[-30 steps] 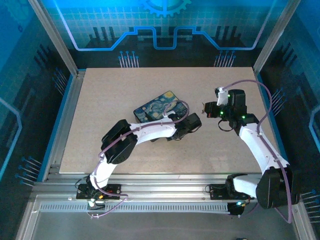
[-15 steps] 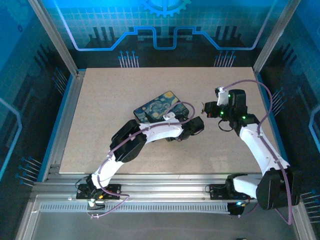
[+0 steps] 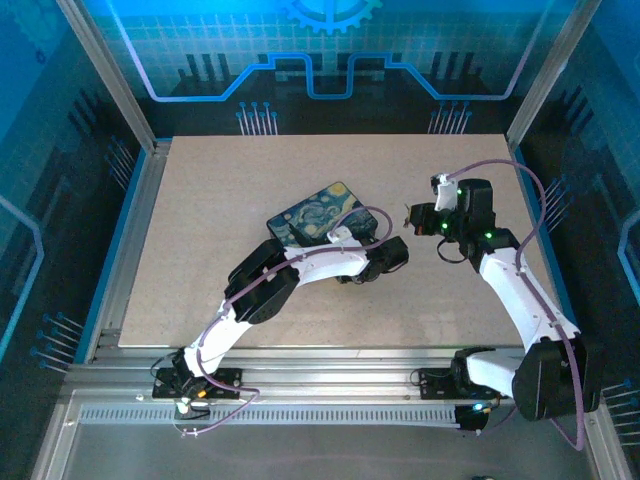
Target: Unlock the padlock with the key
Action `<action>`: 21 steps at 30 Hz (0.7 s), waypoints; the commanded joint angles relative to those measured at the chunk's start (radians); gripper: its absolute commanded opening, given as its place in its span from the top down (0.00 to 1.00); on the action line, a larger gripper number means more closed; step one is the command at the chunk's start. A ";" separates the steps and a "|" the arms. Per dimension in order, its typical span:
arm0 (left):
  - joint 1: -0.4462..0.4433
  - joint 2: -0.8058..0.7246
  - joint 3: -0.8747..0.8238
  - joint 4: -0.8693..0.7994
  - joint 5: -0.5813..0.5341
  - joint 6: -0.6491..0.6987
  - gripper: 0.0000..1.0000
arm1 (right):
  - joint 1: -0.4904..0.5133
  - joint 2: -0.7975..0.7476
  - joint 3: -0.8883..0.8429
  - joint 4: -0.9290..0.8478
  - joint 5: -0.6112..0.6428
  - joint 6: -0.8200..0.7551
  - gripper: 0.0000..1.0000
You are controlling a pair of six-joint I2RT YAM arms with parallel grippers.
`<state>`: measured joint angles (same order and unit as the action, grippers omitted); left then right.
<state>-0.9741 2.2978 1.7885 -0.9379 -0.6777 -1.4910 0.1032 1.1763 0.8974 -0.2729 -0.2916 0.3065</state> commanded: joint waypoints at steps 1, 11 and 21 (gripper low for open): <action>0.015 0.007 0.002 -0.018 -0.049 0.032 0.71 | -0.015 -0.017 0.000 -0.018 -0.014 -0.012 1.00; 0.089 -0.248 -0.222 0.163 0.091 0.318 0.86 | 0.023 -0.019 -0.055 -0.073 0.034 0.020 1.00; 0.242 -0.513 -0.407 0.297 0.505 0.458 0.99 | 0.142 -0.069 -0.085 -0.134 -0.018 0.018 1.00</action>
<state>-0.7799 1.8744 1.4193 -0.7113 -0.3477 -1.0901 0.2131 1.1477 0.8307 -0.3725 -0.2741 0.3149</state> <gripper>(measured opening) 0.289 0.055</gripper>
